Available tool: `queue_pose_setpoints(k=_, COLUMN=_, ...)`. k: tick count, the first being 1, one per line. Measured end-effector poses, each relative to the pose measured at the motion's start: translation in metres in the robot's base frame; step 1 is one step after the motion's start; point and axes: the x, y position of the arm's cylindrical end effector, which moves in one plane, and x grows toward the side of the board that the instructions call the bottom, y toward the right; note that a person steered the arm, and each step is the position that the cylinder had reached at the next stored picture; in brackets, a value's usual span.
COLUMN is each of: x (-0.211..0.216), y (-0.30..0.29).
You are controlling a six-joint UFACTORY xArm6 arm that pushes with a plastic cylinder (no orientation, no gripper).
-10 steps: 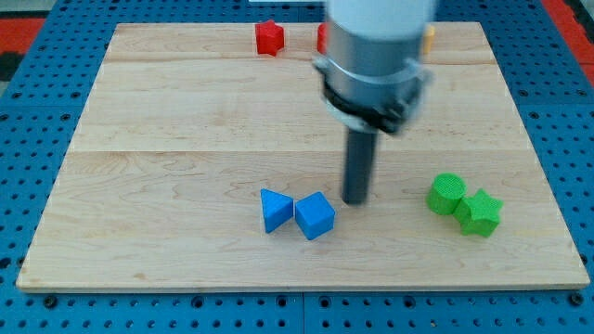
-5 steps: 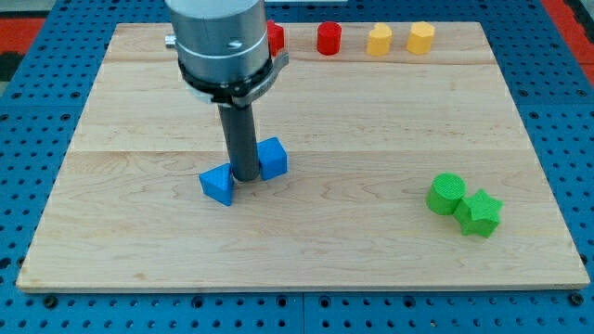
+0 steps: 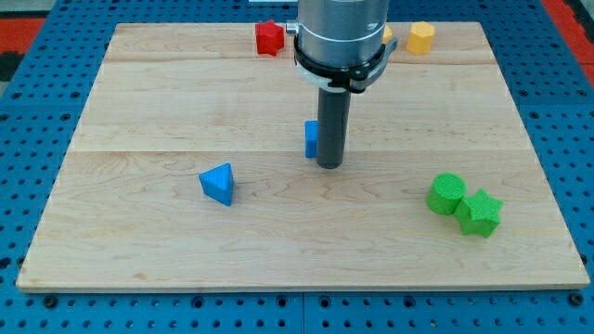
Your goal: Place the blue cube diagonal to the left of the red star
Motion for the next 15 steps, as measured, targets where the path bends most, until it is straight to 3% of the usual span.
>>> queue_pose_setpoints(k=3, x=-0.082, y=-0.027)
queue_pose_setpoints(k=5, x=-0.145, y=-0.090)
queue_pose_setpoints(k=7, x=-0.156, y=-0.051)
queue_pose_setpoints(k=9, x=-0.183, y=-0.096)
queue_pose_setpoints(k=11, x=-0.129, y=-0.098)
queue_pose_setpoints(k=15, x=-0.194, y=-0.136)
